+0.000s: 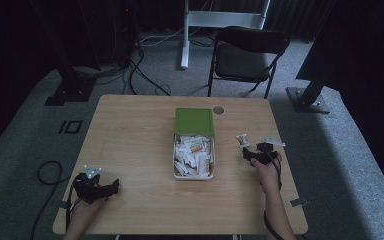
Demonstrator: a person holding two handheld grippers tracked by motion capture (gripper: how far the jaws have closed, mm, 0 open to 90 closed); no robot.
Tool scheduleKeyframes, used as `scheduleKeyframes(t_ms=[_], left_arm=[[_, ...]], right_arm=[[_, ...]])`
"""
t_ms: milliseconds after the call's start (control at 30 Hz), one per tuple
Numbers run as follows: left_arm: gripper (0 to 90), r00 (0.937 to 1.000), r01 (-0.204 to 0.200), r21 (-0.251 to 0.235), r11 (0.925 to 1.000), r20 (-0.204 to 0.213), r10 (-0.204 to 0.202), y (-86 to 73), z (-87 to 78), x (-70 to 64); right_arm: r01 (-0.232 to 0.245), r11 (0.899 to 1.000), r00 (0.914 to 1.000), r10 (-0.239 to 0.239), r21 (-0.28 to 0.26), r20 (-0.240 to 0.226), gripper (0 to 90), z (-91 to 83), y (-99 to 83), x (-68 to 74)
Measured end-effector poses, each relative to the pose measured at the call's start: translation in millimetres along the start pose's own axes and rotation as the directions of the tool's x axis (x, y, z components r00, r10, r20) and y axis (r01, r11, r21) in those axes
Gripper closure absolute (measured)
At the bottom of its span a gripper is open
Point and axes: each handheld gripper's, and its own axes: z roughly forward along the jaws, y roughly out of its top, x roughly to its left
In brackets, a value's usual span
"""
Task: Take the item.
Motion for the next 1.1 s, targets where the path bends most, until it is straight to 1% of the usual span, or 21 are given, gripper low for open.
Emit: scheduleKeyframes(t_ms=[100, 200, 233, 333, 433, 633, 733, 833, 900, 933, 1100], left_arm=[[2.1, 1.0, 0.0, 0.0, 1.0, 0.0, 0.0, 0.0, 0.0, 0.0], [2.1, 1.0, 0.0, 0.0, 1.0, 0.0, 0.0, 0.0, 0.0, 0.0], [2.1, 1.0, 0.0, 0.0, 1.0, 0.0, 0.0, 0.0, 0.0, 0.0], [2.1, 1.0, 0.0, 0.0, 1.0, 0.0, 0.0, 0.0, 0.0, 0.0], [2.1, 1.0, 0.0, -0.001, 1.0, 0.0, 0.0, -0.1, 0.1, 0.0], [2.1, 1.0, 0.0, -0.001, 1.0, 0.0, 0.0, -0.1, 0.1, 0.0], [2.1, 1.0, 0.0, -0.001, 1.0, 0.0, 0.0, 0.0, 0.1, 0.0], [2.1, 1.0, -0.002, 0.001, 1.0, 0.0, 0.002, 0.0, -0.1, 0.2], [2.1, 1.0, -0.002, 0.001, 1.0, 0.0, 0.002, 0.0, -0.1, 0.2], [2.1, 1.0, -0.002, 0.001, 1.0, 0.0, 0.002, 0.0, -0.1, 0.2], [2.1, 1.0, -0.002, 0.0, 1.0, 0.0, 0.002, 0.0, 0.0, 0.1]], right_arm=[[-0.009, 1.0, 0.9999, 0.009, 0.009, -0.007, 13.7, -5.0, -6.2, 0.1], [-0.003, 1.0, 1.0, 0.003, 0.004, -0.002, 13.5, -8.5, -9.7, 0.0], [-0.006, 1.0, 1.0, 0.006, 0.001, -0.001, 13.4, -12.3, -13.3, -0.5], [-0.012, 1.0, 0.9999, 0.012, -0.006, -0.008, 13.0, -18.0, -17.6, -1.1], [0.001, 1.0, 1.0, -0.001, -0.011, -0.005, 12.7, -24.2, -21.1, -1.0], [-0.012, 1.0, 0.9999, 0.012, -0.01, 0.001, 12.5, -34.4, -30.4, -3.9], [0.0, 1.0, 1.0, 0.0, -0.002, 0.009, 12.5, -37.8, -37.0, -5.8], [0.001, 1.0, 0.9999, -0.001, 0.008, 0.01, 12.5, -39.6, -43.3, -8.3], [0.011, 1.0, 0.9997, -0.011, 0.018, 0.024, 12.5, -40.4, -46.8, -9.9], [0.002, 1.0, 0.9997, -0.002, 0.019, 0.025, 12.5, -41.2, -48.3, -10.6], [0.006, 1.0, 0.9995, -0.007, 0.021, 0.029, 12.5, -45.9, -54.6, -14.0]])
